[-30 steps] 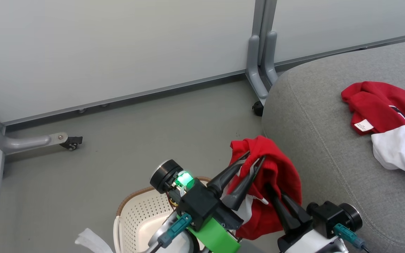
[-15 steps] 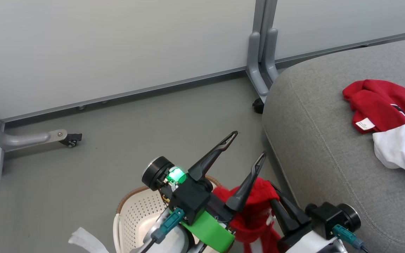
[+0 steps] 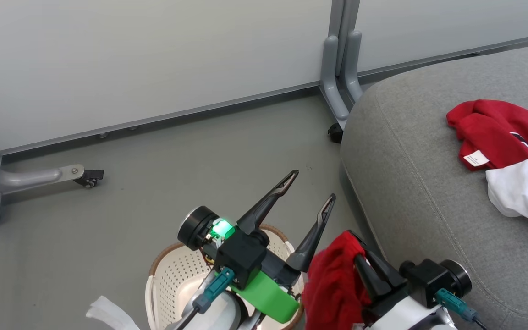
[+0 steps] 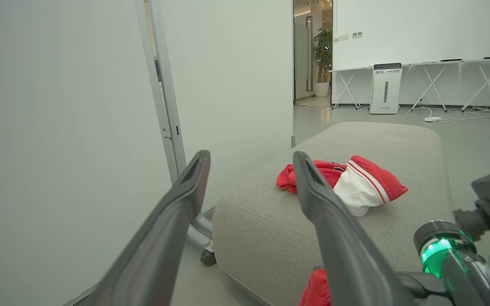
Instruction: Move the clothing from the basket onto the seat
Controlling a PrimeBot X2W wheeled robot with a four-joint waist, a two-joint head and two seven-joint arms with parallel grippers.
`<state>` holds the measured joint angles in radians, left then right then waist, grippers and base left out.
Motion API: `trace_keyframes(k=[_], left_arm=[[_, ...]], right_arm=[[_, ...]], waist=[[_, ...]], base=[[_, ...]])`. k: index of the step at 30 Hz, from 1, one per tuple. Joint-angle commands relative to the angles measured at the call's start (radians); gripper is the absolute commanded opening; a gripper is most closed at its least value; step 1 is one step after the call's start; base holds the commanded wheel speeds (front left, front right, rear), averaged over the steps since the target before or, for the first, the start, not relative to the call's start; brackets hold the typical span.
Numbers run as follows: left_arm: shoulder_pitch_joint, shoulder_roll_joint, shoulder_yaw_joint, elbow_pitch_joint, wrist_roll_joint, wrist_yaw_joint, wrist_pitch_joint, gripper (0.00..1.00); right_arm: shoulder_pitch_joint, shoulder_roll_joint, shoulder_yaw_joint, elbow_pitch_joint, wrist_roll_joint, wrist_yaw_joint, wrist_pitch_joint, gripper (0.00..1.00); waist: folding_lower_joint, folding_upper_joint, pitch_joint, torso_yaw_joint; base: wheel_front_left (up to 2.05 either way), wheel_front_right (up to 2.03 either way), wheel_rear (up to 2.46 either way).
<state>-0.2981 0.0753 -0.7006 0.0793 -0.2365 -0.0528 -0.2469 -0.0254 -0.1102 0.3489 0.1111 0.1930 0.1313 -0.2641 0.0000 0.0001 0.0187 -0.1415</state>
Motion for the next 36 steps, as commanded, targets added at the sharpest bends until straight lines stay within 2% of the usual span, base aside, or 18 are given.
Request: trace_keyframes(k=[1,7,13,26,36], left_arm=[[0.005,0.008,0.005,0.005,-0.003,0.005,-0.004,1.00],[0.016,0.033,0.010,0.013,0.018,0.010,-0.012,1.00],[0.040,0.068,0.036,0.000,0.033,0.025,-0.019,1.00],[0.062,0.128,0.047,-0.029,0.052,-0.009,-0.017,1.00],[0.026,0.162,0.023,-0.006,0.072,-0.028,-0.013,1.00]], right_arm=[[-0.012,-0.007,-0.004,-0.009,-0.002,-0.001,-0.001,0.00],[-0.034,-0.010,-0.036,-0.058,-0.003,-0.001,-0.001,0.00],[-0.066,-0.014,-0.058,-0.137,-0.004,-0.001,0.000,0.00],[-0.061,0.014,-0.108,-0.221,-0.018,-0.001,0.000,0.00],[-0.099,0.035,-0.190,-0.269,0.003,-0.001,-0.001,0.00]], waist=[[0.0000,-0.0001,0.007,-0.006],[0.0000,-0.0001,0.046,-0.038],[0.0000,-0.0001,0.103,-0.114],[0.0000,-0.0001,0.202,-0.305],[0.0000,-0.0001,0.280,-0.371]], base=[[0.00,0.00,0.00],[0.00,0.00,0.00],[0.00,0.00,0.00],[0.00,0.00,0.00],[0.00,0.00,0.00]])
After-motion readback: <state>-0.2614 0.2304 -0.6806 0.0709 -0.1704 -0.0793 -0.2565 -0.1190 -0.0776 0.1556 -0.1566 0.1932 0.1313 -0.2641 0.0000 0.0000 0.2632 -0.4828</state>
